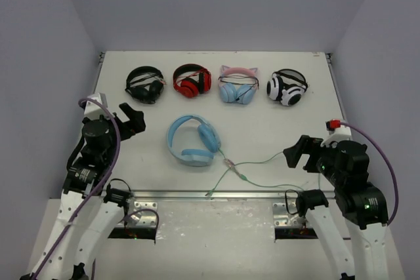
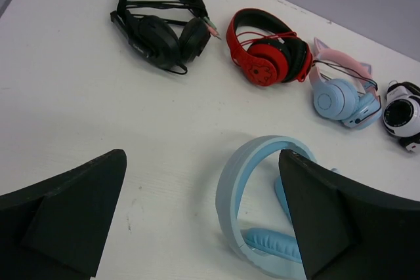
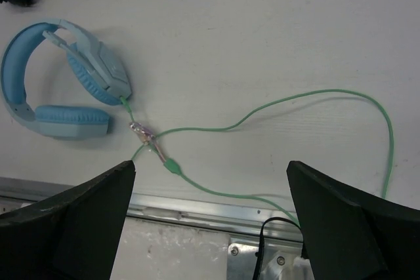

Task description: Wrap the headphones

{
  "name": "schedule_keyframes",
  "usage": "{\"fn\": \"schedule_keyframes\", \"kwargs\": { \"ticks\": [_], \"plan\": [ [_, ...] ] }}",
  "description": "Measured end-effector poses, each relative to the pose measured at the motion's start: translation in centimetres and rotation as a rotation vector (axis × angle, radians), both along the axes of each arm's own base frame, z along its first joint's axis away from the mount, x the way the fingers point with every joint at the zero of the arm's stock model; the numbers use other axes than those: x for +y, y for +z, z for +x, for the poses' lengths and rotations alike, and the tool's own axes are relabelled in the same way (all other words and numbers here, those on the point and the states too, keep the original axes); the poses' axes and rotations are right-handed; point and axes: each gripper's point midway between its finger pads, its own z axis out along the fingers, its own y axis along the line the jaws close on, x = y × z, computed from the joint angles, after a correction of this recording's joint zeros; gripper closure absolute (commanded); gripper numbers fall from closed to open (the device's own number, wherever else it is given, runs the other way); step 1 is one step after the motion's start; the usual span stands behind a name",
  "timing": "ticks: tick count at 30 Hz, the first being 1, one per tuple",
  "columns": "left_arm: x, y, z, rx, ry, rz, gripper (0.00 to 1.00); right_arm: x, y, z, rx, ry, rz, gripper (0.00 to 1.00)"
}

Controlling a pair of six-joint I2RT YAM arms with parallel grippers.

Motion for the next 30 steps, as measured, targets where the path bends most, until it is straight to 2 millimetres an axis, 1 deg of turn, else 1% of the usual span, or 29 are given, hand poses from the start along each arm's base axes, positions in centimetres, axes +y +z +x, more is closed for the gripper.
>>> {"fn": "schedule_keyframes", "kwargs": {
  "ticks": [6,12,16,19,22,24,26,30],
  "plan": [
    [-0.3,-1.0,0.6,0.044,-0.015,0.007,0.0,-0.3,0.0,-0.4,-0.009,-0.02,0.0,0.01],
    [-1.6,-4.0,1.9,0.173,-0.082,0.025,0.0,0.1,0.8,-0.9,-0.056,-0.002,0.029,0.01],
    [-3.8,-6.3,2.8,0.28,-0.179,0.043,0.0,0.9,0.6,-1.1,-0.045,0.032,0.054,0.01],
    [-6.7,-7.2,3.6,0.359,-0.278,0.08,0.0,1.6,0.3,-1.3,-0.03,0.069,0.073,0.01],
    [-9.4,-7.7,4.5,0.416,-0.358,0.126,0.0,2.4,0.3,-1.5,-0.023,0.114,0.093,0.01],
    [-10.2,-8.2,5.0,0.454,-0.375,0.162,0.0,2.9,0.5,-1.7,-0.023,0.147,0.106,0.01],
    [-10.6,-9.0,5.7,0.5,-0.375,0.199,0.0,3.3,0.5,-1.8,-0.022,0.174,0.114,0.01],
    [-10.9,-11.3,6.9,0.608,-0.374,0.285,0.0,4.0,0.8,-1.9,-0.026,0.217,0.129,0.01]
  ]
}}
